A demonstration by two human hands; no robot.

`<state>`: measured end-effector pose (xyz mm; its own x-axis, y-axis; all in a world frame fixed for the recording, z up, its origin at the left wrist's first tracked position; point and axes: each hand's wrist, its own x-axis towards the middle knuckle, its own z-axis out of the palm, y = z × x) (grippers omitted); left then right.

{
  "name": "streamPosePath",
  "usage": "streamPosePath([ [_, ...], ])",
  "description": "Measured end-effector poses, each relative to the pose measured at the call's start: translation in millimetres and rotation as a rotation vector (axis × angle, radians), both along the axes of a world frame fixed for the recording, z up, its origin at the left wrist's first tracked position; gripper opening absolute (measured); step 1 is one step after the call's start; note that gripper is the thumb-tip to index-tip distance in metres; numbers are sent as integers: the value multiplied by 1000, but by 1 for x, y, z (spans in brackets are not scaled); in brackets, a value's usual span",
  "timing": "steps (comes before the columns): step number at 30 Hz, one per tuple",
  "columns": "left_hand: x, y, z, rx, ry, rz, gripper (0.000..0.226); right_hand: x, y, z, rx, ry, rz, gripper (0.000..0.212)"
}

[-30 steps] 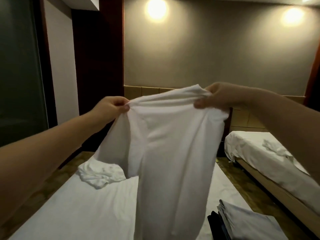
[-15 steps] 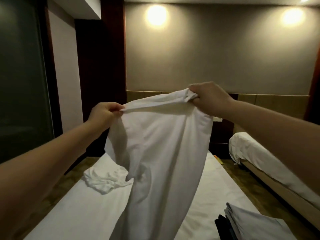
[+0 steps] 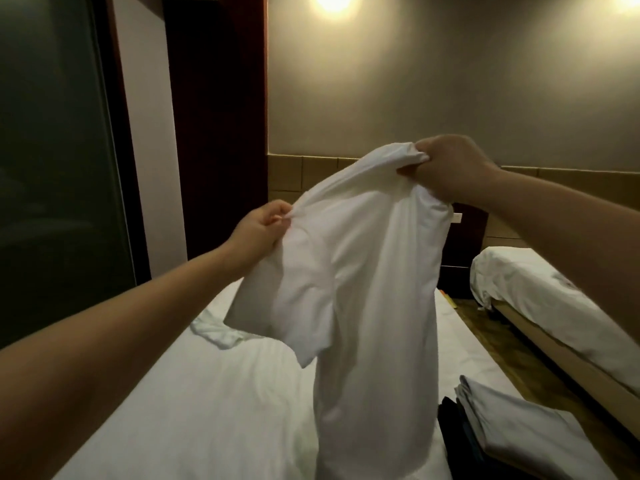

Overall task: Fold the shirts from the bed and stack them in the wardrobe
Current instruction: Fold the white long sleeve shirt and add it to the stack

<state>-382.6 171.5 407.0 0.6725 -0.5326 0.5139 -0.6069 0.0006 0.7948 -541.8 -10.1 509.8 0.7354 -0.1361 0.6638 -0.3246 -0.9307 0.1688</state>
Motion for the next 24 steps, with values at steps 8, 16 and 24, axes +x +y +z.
streamPosePath([
  [8, -24, -24, -62, -32, 171, -160, 10, -14, -9, -11, 295, 108, -31, 24],
  [16, -55, -47, -117, -81, 439, -346, 52, -20, -19, -10, 282, 116, -93, 24],
  [24, -71, -55, -153, -31, 309, -266, 48, -22, -36, -17, 133, 77, -151, 38],
])
